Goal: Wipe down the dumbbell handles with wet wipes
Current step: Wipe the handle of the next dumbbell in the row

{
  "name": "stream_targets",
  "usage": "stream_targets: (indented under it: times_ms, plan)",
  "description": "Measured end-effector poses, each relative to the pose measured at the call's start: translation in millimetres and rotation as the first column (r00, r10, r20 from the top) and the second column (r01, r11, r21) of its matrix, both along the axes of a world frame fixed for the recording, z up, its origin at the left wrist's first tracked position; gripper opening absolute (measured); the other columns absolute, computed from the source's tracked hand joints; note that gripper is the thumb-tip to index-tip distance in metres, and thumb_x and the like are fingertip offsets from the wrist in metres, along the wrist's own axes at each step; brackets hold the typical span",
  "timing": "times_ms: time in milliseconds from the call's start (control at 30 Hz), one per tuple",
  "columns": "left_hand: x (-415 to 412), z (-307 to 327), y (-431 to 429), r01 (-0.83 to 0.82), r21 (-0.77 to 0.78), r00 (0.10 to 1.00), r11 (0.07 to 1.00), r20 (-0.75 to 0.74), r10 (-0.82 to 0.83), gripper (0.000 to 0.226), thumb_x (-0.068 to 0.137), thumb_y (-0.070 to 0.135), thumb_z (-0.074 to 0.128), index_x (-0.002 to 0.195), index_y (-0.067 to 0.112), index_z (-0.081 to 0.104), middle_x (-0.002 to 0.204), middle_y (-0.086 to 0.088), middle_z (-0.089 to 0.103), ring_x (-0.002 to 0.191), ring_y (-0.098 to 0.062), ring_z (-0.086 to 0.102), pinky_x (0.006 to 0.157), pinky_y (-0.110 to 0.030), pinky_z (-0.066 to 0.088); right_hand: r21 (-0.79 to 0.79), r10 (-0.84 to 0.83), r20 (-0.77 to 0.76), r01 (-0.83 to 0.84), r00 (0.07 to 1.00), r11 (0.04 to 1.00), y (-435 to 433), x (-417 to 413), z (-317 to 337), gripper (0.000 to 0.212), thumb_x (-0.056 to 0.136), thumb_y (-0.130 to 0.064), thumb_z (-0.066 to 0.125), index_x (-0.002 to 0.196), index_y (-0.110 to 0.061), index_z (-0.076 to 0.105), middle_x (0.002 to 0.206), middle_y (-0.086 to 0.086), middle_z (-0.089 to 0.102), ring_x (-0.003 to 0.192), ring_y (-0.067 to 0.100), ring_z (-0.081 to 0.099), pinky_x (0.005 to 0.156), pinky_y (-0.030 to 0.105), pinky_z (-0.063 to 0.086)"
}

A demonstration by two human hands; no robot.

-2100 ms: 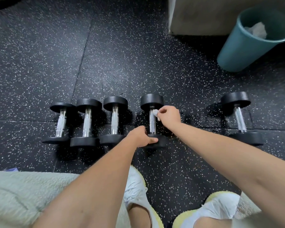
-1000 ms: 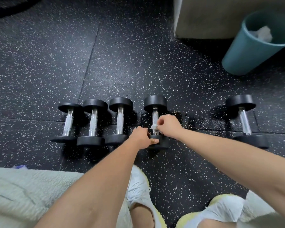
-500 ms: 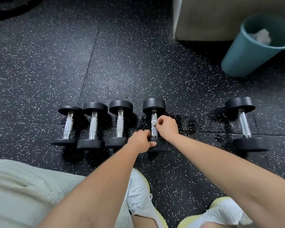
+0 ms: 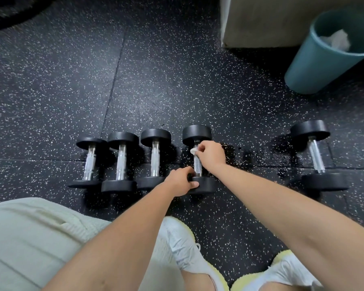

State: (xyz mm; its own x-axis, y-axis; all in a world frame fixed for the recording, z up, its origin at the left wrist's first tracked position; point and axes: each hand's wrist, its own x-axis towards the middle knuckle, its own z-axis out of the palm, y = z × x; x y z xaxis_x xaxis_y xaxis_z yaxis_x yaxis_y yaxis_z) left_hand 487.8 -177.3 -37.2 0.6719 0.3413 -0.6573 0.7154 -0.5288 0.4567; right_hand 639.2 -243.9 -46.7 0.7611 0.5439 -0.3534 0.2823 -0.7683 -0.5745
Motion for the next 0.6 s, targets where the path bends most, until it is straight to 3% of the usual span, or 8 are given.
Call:
stream_targets:
  times_ms: [200,300,433,600]
  plan:
    - [5.9,14.0,-8.7,0.127,0.112,0.992,0.986,-0.012,-0.126,0.035,0.1,0.042,0.063,0.126,0.019,0.058,0.126,-0.004,0.056,0.127,-0.028,0.042,0.1,-0.046,0.044,-0.079,0.171,-0.088,-0.178,0.981,0.981,-24.3,-6.1,-0.4,0.027,0.082,-0.043,0.08,0.071,-0.022,0.068,0.074,-0.007,0.068,0.071,0.015,0.064,0.062,0.029,0.051]
    - [8.6,20.1,-9.9,0.1,0.084,0.995,0.991,0.001,-0.1,0.05,0.094,0.05,0.068,0.129,0.016,0.059,0.127,-0.003,0.056,0.124,-0.025,0.047,0.101,-0.044,0.045,-0.075,0.099,-0.085,-0.105,0.991,0.992,-9.9,11.3,5.2,0.019,0.08,-0.033,0.08,0.068,-0.023,0.069,0.076,-0.008,0.07,0.072,0.015,0.066,0.056,0.025,0.045]
    - [10.3,26.8,-9.7,0.176,0.141,0.984,0.974,-0.009,-0.176,0.067,0.071,0.066,0.081,0.122,0.028,0.061,0.118,0.006,0.06,0.114,-0.017,0.051,0.096,-0.042,0.049,-0.028,-0.026,-0.098,0.024,0.995,0.999,3.3,19.3,4.9,0.021,0.082,-0.042,0.076,0.073,-0.027,0.065,0.083,-0.007,0.07,0.076,0.014,0.064,0.065,0.028,0.048]
    - [9.6,21.1,-10.2,0.281,0.292,0.96,0.914,-0.065,-0.274,0.074,0.066,0.061,0.085,0.125,0.027,0.059,0.118,0.005,0.062,0.114,-0.021,0.057,0.093,-0.043,0.048,-0.011,0.139,-0.025,-0.139,0.99,0.99,-11.1,-0.2,-3.7,0.021,0.088,-0.038,0.07,0.08,-0.021,0.061,0.081,-0.001,0.067,0.076,0.022,0.061,0.064,0.033,0.045]
